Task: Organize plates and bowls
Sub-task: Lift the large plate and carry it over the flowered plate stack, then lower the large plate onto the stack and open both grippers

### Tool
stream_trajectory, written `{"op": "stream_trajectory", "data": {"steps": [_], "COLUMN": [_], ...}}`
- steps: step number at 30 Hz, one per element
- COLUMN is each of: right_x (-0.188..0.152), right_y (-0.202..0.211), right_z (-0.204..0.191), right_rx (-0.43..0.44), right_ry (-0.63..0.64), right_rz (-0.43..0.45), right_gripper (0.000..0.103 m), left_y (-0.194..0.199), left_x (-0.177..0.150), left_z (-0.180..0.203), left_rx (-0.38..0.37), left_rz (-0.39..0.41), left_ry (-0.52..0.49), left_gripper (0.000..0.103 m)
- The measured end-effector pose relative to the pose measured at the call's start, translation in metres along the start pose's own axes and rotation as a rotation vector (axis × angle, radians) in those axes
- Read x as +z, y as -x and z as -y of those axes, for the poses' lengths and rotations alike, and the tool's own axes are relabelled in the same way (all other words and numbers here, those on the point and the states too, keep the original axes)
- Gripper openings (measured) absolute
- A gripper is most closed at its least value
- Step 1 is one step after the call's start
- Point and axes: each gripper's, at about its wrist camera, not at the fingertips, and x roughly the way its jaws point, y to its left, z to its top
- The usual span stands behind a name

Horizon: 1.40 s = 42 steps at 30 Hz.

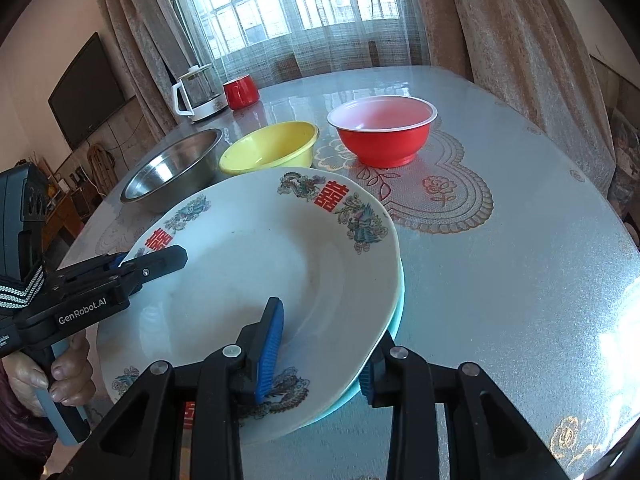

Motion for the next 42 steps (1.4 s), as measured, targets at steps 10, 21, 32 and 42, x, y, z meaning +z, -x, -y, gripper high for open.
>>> {"op": "stream_trajectory", "data": {"steps": [10,21,32,42], "right_x": [-0.004,-0.011,-0.011,-0.011], "right_y": [0.008,0.016,0.014,0.020], "right_z": [0.001,0.001,0.006,0.009], "right_rx": [0.007,-0.028,-0.001,-0.015], "right_ry": [-0.021,-0.006,-0.042,-0.078], "right_rz": [0.007,0.071,0.046,0.034], "right_gripper": [0.034,0.030,0.030,0.034], "left_y": [0.003,0.007,0.007,0.018], "left_x": [-0.003,-0.005,-0.006,-0.010], "left_z": [0.003,0.008,0.008,0.000], "left_rx": [0.025,0.083,0.079,0.050], "left_rz": [-0.001,0.034,0.031,0.046], "left_ry": [0.001,-0.016,-0.020,0.035], "left_gripper": [0.031,0.031,0.032,0.031]}}
